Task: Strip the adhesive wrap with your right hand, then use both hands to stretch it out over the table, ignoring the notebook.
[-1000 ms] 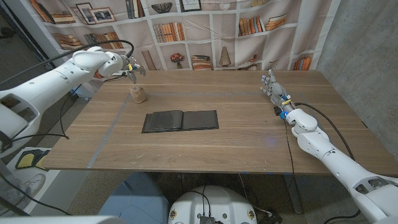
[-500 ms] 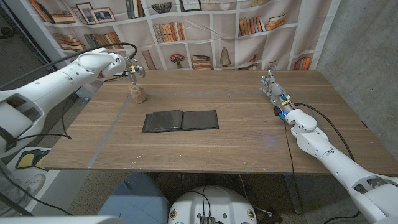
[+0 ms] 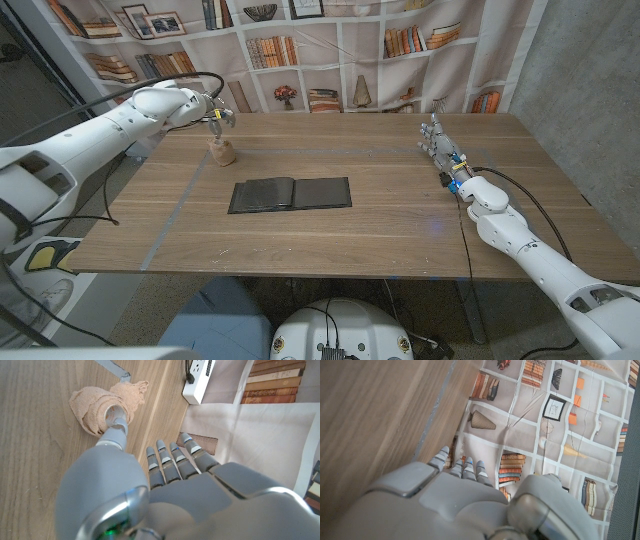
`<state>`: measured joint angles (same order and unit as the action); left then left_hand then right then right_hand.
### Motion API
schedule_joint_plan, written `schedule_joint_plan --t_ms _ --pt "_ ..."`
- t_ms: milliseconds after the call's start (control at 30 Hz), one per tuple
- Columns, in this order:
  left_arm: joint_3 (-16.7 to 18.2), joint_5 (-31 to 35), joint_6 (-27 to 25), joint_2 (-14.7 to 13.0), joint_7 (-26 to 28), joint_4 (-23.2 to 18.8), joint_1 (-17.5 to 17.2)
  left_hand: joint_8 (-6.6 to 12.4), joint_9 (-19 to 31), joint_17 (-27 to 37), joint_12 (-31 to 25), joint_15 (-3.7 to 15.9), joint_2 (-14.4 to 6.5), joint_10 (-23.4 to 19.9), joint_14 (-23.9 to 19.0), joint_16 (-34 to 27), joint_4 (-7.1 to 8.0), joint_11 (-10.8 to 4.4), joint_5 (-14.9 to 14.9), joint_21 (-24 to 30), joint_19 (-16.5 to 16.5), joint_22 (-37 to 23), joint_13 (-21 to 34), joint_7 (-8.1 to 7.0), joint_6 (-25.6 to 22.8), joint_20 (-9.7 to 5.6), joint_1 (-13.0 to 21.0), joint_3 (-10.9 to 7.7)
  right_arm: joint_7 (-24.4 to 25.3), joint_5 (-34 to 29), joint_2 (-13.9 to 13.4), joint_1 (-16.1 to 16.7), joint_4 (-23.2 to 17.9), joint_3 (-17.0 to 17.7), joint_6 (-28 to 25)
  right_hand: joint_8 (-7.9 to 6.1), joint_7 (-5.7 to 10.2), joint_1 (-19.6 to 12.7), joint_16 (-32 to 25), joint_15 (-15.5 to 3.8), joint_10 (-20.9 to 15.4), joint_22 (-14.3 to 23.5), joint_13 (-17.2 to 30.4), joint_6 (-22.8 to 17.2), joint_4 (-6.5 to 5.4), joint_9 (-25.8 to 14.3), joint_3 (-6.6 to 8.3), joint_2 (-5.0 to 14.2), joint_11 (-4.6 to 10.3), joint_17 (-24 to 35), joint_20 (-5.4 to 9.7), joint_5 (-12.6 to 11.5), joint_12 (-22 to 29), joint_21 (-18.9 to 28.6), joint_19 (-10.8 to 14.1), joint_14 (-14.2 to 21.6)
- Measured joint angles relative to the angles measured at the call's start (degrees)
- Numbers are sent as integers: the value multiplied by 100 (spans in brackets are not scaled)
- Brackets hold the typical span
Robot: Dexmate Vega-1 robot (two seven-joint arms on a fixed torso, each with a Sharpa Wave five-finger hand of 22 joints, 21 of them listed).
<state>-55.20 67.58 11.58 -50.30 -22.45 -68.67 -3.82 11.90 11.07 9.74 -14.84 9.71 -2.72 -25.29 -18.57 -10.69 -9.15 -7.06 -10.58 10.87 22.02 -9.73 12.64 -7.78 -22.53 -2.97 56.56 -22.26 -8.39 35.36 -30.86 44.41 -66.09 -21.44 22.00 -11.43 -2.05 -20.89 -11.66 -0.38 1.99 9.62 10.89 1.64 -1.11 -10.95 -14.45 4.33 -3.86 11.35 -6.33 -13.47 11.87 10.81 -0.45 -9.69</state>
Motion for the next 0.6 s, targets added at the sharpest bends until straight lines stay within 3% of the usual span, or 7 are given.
schedule_joint_plan --t_ms 600 --pt "-115 -34 -96 132 -72 164 36 0 -1 0 0 2 0 -31 -21 0 23 -32 22 0 1 0 29 0 0 1 0 72 34 -45 -18 1 -34 -25 -48 0 0 -30 0 1 0 0 0 -84 10 0 10 30 0 -16 -1 0 0 0 -1 0"
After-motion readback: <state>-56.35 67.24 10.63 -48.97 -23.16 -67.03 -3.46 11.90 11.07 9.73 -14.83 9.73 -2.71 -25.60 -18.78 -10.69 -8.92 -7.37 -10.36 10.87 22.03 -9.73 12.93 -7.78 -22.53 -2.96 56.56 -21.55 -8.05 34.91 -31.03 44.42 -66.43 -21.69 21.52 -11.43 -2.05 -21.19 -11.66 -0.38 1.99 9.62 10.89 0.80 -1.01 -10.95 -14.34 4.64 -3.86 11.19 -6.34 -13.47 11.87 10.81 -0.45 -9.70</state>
